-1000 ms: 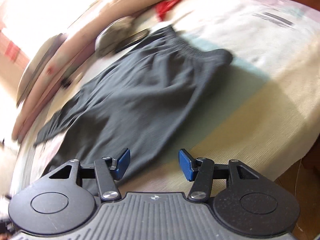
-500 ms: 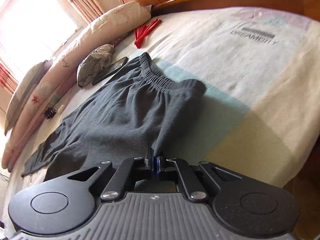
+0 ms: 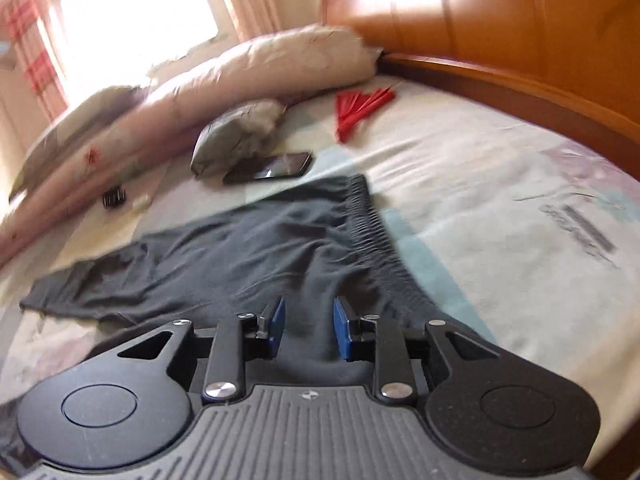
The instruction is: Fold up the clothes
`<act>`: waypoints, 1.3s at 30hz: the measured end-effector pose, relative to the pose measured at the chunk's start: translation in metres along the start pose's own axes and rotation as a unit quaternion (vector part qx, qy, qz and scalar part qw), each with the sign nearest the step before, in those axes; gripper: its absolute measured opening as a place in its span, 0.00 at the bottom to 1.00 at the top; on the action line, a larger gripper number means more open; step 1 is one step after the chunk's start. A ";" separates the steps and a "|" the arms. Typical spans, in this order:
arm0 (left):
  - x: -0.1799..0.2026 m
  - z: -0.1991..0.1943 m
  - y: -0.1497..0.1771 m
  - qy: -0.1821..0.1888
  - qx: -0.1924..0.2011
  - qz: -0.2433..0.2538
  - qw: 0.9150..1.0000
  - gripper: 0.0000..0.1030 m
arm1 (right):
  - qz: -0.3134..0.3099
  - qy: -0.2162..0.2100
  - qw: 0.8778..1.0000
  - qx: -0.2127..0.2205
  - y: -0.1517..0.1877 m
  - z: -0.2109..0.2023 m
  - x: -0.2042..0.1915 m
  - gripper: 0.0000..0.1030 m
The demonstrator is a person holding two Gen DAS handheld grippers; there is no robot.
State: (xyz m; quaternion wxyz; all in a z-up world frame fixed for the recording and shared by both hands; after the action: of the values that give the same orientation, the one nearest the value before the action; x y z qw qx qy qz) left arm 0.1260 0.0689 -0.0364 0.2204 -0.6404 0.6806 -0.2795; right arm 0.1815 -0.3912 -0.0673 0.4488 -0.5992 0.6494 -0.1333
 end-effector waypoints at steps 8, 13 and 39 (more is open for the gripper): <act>0.100 0.056 0.011 0.080 -0.040 0.086 0.992 0.33 | -0.065 0.077 0.994 -0.031 -0.009 0.057 0.028 0.20; 0.095 0.085 0.010 0.073 -0.066 0.046 0.994 0.34 | -0.058 0.069 0.995 -0.037 -0.027 0.057 0.041 0.17; 0.114 0.188 -0.081 0.156 -0.134 -0.167 0.964 0.35 | -0.033 -0.044 0.998 -0.024 0.032 0.010 -0.013 0.49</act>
State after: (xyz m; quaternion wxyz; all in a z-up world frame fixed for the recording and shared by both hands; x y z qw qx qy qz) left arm 0.3004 -0.0645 -0.1164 -0.0267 -0.7172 0.6210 -0.3150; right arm 0.1668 -0.3681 -0.0903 0.4581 -0.6359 0.6120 -0.1059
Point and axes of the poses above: each gripper's, at about its wrist camera, not at the fingertips, and z roughly the way its jaws point, x to its right, y to its underside, the point moved 2 cm from there along z, roughly the way its jaws point, and after that the axes turned 13 degrees about -y, right-handed, at the moved point
